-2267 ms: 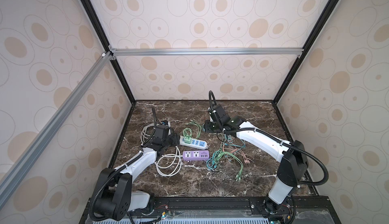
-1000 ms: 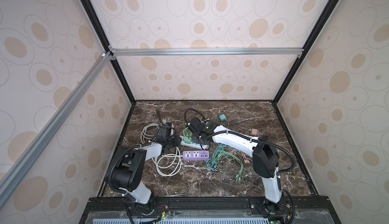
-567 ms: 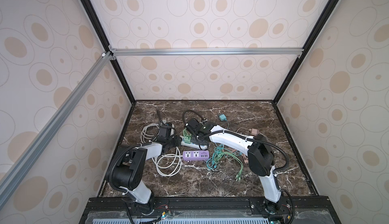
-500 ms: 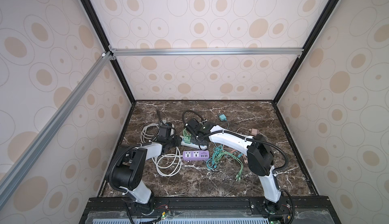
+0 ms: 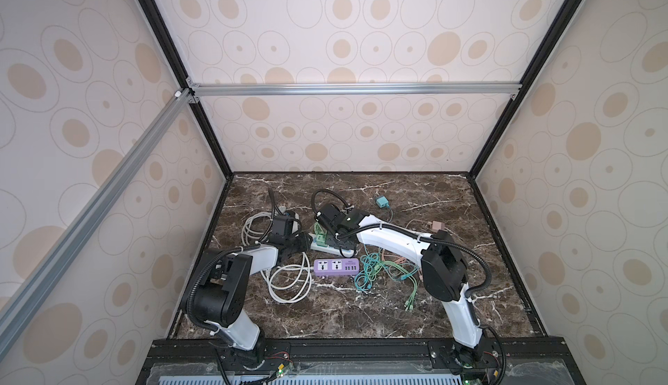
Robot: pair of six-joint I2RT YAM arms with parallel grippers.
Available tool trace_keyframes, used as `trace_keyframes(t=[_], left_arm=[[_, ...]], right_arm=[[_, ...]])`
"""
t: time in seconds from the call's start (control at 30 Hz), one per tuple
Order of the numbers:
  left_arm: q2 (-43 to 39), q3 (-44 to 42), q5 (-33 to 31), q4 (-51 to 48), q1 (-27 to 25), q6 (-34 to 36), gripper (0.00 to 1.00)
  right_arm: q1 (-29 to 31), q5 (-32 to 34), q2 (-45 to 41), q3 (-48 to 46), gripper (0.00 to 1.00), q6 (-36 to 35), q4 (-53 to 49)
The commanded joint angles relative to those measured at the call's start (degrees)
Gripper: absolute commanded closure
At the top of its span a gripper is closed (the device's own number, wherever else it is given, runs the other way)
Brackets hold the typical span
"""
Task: Insert the plug
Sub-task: 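Press the charger prongs down into the socket with the right gripper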
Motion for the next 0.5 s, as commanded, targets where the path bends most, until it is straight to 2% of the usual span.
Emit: trace_keyframes(t=[0.0, 0.47], left_arm=[[0.5, 0.8, 0.3, 0.9, 0.5, 0.5, 0.56], [0.3, 0.6, 0.9, 1.6, 0.9, 0.3, 0.56]], right_arm=[[0.4, 2.0, 2.0, 1.7, 1.00, 1.3, -2.7], [0.4, 2.6, 2.0, 1.9, 1.00, 2.2, -5.0]])
